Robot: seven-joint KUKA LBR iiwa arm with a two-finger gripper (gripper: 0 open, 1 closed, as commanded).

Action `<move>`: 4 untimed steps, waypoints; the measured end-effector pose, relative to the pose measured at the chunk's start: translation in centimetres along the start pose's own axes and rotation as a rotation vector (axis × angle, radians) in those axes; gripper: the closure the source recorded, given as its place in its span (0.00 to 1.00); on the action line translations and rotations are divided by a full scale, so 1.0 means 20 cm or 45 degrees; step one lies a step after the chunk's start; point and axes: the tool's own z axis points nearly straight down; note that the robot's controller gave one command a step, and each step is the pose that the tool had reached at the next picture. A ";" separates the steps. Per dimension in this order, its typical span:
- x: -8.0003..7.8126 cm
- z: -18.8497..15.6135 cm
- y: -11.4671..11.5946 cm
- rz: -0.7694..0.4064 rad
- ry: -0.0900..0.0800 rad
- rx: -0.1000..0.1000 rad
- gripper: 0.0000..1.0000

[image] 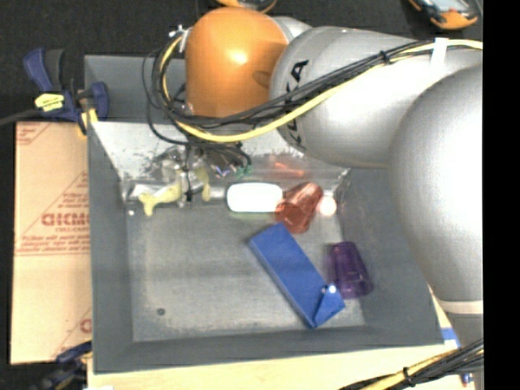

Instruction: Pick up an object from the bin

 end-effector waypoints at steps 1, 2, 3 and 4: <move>-0.04 0.49 -0.01 -0.147 -0.010 0.004 0.00; -0.05 0.71 -0.01 -0.194 -0.008 -0.001 1.00; -0.05 0.71 -0.01 -0.193 -0.008 -0.001 1.00; -0.04 0.46 0.01 -0.199 -0.015 0.001 1.00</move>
Offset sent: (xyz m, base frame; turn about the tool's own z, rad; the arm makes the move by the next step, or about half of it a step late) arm 0.0000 0.0000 0.0000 0.0000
